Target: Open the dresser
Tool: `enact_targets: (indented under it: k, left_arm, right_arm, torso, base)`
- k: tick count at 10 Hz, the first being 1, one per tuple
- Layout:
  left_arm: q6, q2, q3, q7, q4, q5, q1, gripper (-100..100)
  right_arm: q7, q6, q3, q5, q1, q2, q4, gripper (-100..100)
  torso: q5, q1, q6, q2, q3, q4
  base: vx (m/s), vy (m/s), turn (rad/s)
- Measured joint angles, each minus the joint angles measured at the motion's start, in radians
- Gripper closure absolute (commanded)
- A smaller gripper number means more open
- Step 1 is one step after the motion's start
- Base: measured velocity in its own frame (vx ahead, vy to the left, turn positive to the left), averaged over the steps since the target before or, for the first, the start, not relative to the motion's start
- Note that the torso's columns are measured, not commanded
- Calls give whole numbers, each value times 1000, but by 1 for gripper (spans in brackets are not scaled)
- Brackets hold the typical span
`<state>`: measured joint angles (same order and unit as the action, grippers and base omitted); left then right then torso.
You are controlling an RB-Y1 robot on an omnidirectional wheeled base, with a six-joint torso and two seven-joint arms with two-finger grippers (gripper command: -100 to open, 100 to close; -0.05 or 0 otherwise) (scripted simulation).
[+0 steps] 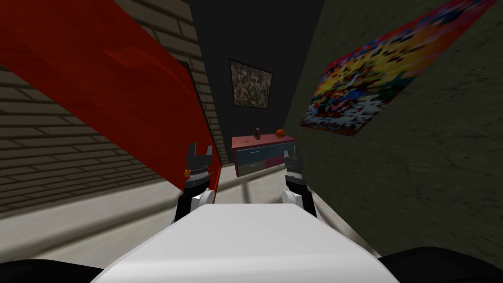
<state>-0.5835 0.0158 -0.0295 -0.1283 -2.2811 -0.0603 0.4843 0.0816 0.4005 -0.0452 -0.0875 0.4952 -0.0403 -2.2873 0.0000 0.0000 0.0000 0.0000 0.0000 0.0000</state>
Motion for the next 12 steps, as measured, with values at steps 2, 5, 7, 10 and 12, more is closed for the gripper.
enact_targets:
  k: [2, 5, 7, 10, 12]
  left_arm:
    - [0, 0, 0, 0, 0, 0, 0, 0]
    - [0, 0, 0, 0, 0, 0, 0, 0]
    - [0, 0, 0, 0, 0, 0, 0, 0]
    - [0, 0, 0, 0, 0, 0, 0, 0]
    - [0, 0, 0, 0, 0, 0, 0, 0]
  right_arm:
    - [0, 0, 0, 0, 0, 0, 0, 0]
    - [0, 0, 0, 0, 0, 0, 0, 0]
    - [0, 0, 0, 0, 0, 0, 0, 0]
    - [0, 0, 0, 0, 0, 0, 0, -100]
    - [-26, 5, -1, -9, -4, 49, 12, -100]
  torso:
    - [0, 0, 0, 104, -209, 105]
    - [0, 0, 0, 322, -644, 322]
    - [0, 0, 0, 470, -939, 470]
    - [0, 0, 0, 691, -1382, 691]
    - [0, -1, 0, 733, -1471, 734]
  base:
    - [0, 0, 0]
    - [0, 0, 0]
    - [0, 0, 0]
    - [5, -1, 15]
    - [32, -17, 80]
